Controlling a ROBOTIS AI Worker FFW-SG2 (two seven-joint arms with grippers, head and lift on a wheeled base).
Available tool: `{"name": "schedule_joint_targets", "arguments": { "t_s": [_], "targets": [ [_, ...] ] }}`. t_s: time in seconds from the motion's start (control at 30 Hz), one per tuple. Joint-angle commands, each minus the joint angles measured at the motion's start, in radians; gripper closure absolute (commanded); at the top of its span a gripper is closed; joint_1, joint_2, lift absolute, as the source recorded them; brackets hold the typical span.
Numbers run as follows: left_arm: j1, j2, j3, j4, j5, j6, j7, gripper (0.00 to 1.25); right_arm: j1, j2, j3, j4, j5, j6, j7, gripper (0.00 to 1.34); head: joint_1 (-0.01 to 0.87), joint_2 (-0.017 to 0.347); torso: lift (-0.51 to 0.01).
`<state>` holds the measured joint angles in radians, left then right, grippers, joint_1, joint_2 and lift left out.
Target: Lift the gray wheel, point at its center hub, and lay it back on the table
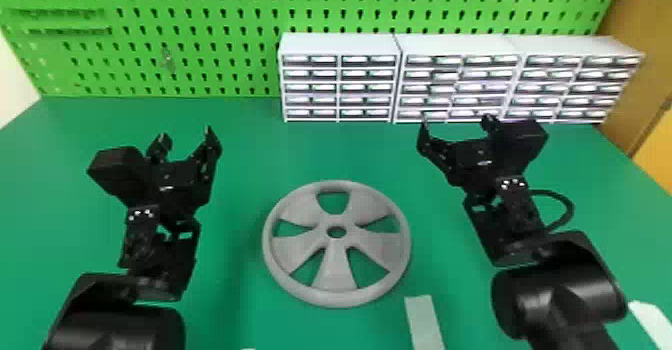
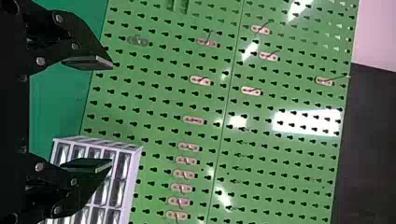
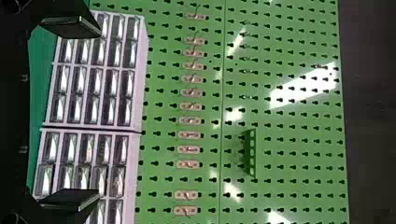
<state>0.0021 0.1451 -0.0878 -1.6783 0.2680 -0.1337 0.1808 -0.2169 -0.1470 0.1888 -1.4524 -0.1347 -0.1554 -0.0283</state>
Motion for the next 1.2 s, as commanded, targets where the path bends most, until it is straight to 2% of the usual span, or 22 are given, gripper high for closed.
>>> {"name": "schedule_joint_targets", "arguments": {
  "t_s": [0.0, 0.1, 0.17, 0.27, 0.4, 0.57, 0.63, 0.8, 1.03, 1.17],
  "targets": [
    [-0.021, -0.021, 0.019, 0.015, -0.030, 0.003, 0.000, 0.51, -0.018, 0.003, -0.009, 0.001, -0.003, 0.019, 0.001, 0.10, 0.692, 0.048, -0.096],
    [-0.056, -0.041, 0.048, 0.051, -0.062, -0.004, -0.035, 0.51, -0.052, 0.000, -0.008, 0.010, -0.014, 0.020, 0.001, 0.10, 0.692, 0.048, -0.096],
    [-0.099, -0.056, 0.080, 0.083, -0.061, -0.018, -0.099, 0.51, -0.098, -0.013, 0.011, 0.024, -0.031, 0.020, 0.001, 0.10, 0.692, 0.048, -0.096],
    [-0.163, -0.071, 0.109, 0.098, -0.090, -0.023, -0.139, 0.51, -0.164, -0.029, 0.035, 0.029, -0.049, 0.013, 0.001, 0.10, 0.692, 0.048, -0.096],
    [-0.241, -0.073, 0.131, 0.101, -0.141, -0.024, -0.149, 0.51, -0.249, -0.043, 0.052, 0.030, -0.055, -0.016, -0.001, 0.10, 0.692, 0.048, -0.096],
    [-0.347, -0.070, 0.166, 0.104, -0.171, -0.038, -0.198, 0.51, -0.360, -0.055, 0.057, 0.030, -0.075, -0.035, -0.001, 0.10, 0.692, 0.048, -0.096],
    [-0.387, -0.050, 0.158, 0.104, -0.170, -0.052, -0.199, 0.51, -0.401, -0.057, 0.057, 0.029, -0.086, -0.042, -0.001, 0.10, 0.692, 0.048, -0.096],
    [-0.493, -0.021, 0.137, 0.104, -0.182, -0.079, -0.199, 0.51, -0.506, -0.059, 0.052, 0.020, -0.094, -0.067, -0.002, 0.10, 0.692, 0.048, -0.096],
    [-0.660, 0.031, 0.091, 0.088, -0.190, -0.102, -0.187, 0.51, -0.659, -0.072, 0.051, -0.066, -0.043, -0.070, -0.031, 0.09, 0.692, 0.048, -0.096],
    [-0.760, 0.048, 0.073, 0.086, -0.191, -0.102, -0.170, 0.51, -0.737, -0.082, 0.051, -0.089, -0.052, -0.070, -0.039, 0.09, 0.692, 0.048, -0.096]
  ]
}}
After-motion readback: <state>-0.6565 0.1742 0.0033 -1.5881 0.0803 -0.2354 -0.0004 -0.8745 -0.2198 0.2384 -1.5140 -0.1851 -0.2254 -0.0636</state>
